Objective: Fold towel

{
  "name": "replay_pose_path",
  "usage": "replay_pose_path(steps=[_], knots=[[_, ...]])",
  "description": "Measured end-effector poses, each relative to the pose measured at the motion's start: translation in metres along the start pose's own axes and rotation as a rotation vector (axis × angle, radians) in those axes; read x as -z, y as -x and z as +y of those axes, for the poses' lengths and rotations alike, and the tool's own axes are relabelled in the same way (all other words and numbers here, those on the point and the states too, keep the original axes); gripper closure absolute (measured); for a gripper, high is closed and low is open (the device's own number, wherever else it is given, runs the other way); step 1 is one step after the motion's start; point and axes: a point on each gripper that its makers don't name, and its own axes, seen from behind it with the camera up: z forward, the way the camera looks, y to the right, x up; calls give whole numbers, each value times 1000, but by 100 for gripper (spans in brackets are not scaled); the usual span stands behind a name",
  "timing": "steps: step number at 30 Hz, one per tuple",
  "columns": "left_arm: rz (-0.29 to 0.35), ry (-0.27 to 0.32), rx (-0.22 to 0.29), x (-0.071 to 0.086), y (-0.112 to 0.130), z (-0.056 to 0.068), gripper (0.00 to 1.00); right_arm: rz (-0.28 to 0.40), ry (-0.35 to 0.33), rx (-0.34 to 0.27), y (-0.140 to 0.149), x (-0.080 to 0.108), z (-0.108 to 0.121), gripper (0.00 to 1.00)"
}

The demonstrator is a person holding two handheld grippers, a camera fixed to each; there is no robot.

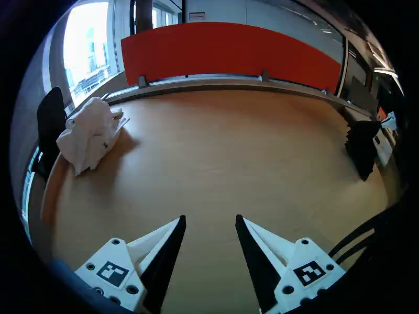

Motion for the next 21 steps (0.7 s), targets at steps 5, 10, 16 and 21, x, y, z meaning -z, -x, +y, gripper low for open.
replay_pose_path(steps=[5, 10, 16, 21], knots=[[-2, -3, 0, 1, 2, -2, 31, -44, 8, -18, 19, -5, 3, 95], [-2, -5, -1, 2, 3, -3, 31, -79, 14, -30, 36, -10, 3, 95], [-1, -7, -3, 2, 3, -5, 31, -122, 20, -45, 55, -15, 2, 95], [-2, -8, -5, 2, 3, -5, 31, -153, 20, -54, 70, -18, -2, 95]])
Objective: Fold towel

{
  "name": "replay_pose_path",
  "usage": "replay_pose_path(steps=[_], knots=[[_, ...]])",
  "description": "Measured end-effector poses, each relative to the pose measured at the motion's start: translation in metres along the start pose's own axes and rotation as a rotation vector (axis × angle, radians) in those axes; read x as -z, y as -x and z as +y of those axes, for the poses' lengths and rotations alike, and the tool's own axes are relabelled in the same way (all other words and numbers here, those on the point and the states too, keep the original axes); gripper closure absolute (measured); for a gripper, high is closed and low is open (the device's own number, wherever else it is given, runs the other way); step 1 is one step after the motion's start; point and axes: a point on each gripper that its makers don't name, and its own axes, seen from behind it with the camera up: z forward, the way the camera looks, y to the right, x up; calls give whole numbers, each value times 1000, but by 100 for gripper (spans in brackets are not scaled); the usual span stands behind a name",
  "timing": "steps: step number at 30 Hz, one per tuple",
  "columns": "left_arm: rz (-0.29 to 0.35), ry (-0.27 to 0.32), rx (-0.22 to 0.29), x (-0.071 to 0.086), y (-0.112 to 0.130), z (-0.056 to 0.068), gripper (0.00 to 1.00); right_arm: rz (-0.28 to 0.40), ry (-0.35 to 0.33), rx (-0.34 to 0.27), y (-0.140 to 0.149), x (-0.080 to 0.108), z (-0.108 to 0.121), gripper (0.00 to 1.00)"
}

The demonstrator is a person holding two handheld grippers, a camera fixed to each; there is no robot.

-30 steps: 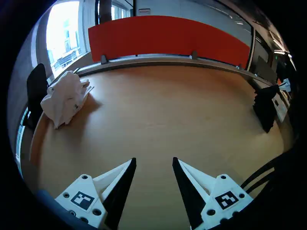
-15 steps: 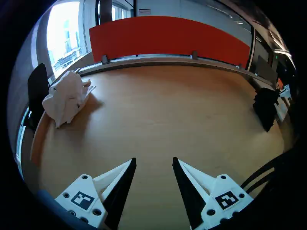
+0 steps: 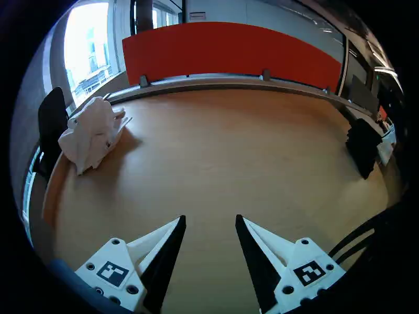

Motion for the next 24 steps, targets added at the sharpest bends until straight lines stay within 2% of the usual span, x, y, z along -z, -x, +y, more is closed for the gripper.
replay_pose_path(steps=[9, 24], knots=[[1, 0, -2, 1, -1, 0, 31, -55, -1, -20, 17, -8, -4, 95], [2, -6, 0, 2, 1, -2, 31, -90, 29, -43, 27, -15, 1, 95]])
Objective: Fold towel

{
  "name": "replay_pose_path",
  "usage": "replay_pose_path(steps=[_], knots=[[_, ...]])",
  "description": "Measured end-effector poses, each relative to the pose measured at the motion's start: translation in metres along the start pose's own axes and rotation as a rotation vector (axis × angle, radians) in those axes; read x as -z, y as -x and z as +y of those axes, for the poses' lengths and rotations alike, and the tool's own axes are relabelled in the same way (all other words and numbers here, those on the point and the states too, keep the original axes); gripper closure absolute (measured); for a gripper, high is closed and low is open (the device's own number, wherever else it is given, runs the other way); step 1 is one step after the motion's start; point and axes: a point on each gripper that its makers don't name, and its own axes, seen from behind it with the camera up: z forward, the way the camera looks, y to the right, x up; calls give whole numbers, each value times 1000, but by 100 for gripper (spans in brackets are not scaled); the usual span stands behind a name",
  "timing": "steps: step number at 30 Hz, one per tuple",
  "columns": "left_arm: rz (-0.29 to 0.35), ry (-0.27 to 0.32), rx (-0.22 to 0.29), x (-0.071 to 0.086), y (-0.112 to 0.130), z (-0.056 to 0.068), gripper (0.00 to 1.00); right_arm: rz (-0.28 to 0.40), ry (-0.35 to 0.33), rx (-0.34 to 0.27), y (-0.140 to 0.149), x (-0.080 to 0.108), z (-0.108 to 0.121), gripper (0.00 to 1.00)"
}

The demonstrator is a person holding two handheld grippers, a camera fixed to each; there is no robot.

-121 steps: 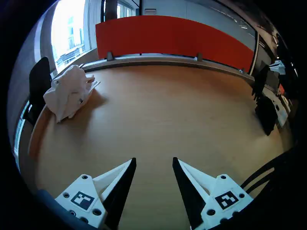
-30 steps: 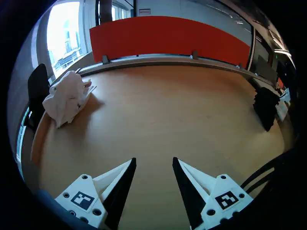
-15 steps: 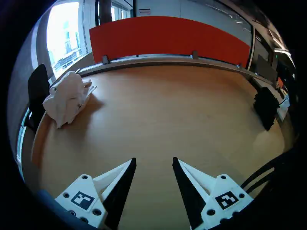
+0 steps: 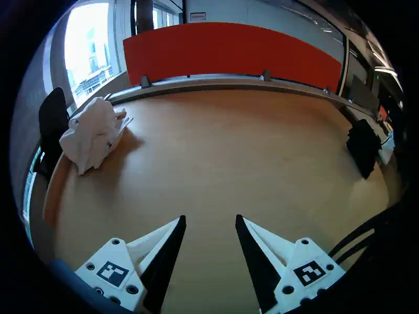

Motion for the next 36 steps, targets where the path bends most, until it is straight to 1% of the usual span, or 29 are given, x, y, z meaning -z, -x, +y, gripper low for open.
replay_pose_path(steps=[11, 14, 17, 21, 24, 27, 28, 36], knots=[[0, -3, -1, 0, 0, -2, 31, -7, -3, -10, 5, -2, -3, 92], [2, -3, -1, 1, -1, -1, 31, -5, 3, -9, 6, -1, -2, 88], [3, -2, 0, 1, -1, -1, 31, -7, 14, -7, 9, 1, 1, 73], [4, -1, 0, 1, -1, -1, 31, -16, 34, -5, 15, 3, 5, 49], [4, 1, -2, 1, -1, 0, 31, -12, 31, -6, 16, 5, 4, 28], [6, 3, -2, 1, -2, 1, 31, -3, 32, -13, 16, 7, 3, 5], [7, 4, -1, 1, -2, 1, 31, 0, 32, -17, 16, 7, 2, 0], [10, 6, -4, 3, -1, 2, 31, 16, 27, -35, 13, 10, -4, 0]])
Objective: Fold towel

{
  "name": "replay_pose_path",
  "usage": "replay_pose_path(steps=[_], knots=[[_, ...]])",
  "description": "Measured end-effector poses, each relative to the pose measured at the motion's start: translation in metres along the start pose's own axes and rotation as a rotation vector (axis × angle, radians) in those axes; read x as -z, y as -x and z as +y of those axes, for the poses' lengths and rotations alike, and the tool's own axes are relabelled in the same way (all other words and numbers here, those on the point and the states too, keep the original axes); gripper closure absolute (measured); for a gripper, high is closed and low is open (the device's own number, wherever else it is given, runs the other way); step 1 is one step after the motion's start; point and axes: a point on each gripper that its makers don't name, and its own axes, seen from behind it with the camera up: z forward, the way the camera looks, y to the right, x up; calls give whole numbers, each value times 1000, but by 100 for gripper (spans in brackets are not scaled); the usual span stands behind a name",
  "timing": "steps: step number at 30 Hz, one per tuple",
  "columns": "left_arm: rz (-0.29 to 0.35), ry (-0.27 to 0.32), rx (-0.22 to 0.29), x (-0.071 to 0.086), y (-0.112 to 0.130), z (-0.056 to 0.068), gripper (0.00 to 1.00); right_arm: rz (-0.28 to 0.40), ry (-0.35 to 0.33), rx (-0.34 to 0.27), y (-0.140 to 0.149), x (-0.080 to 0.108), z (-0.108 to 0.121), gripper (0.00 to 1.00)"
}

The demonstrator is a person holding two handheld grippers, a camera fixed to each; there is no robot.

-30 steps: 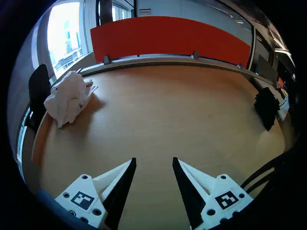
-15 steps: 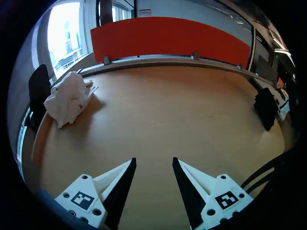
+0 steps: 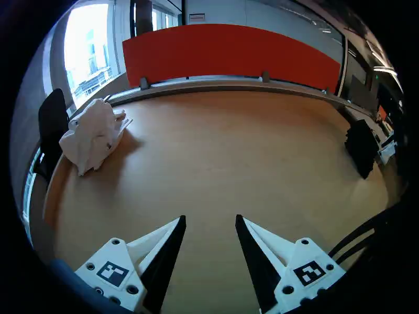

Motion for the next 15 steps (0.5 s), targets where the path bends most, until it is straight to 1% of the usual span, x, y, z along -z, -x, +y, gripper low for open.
replay_pose_path(steps=[5, 8, 12, 15], knots=[[2, -1, 3, 1, 0, -1, 31, 10, -1, -7, -1, 2, -5, 0], [3, -1, 4, 2, 0, -2, 31, 25, -3, -24, -5, 3, -8, 0], [7, -2, 1, 3, -2, -3, 31, 51, -7, -70, -10, 3, -13, 0], [10, -1, -1, 4, -3, -3, 31, 73, -14, -124, -16, 3, -16, 0]])
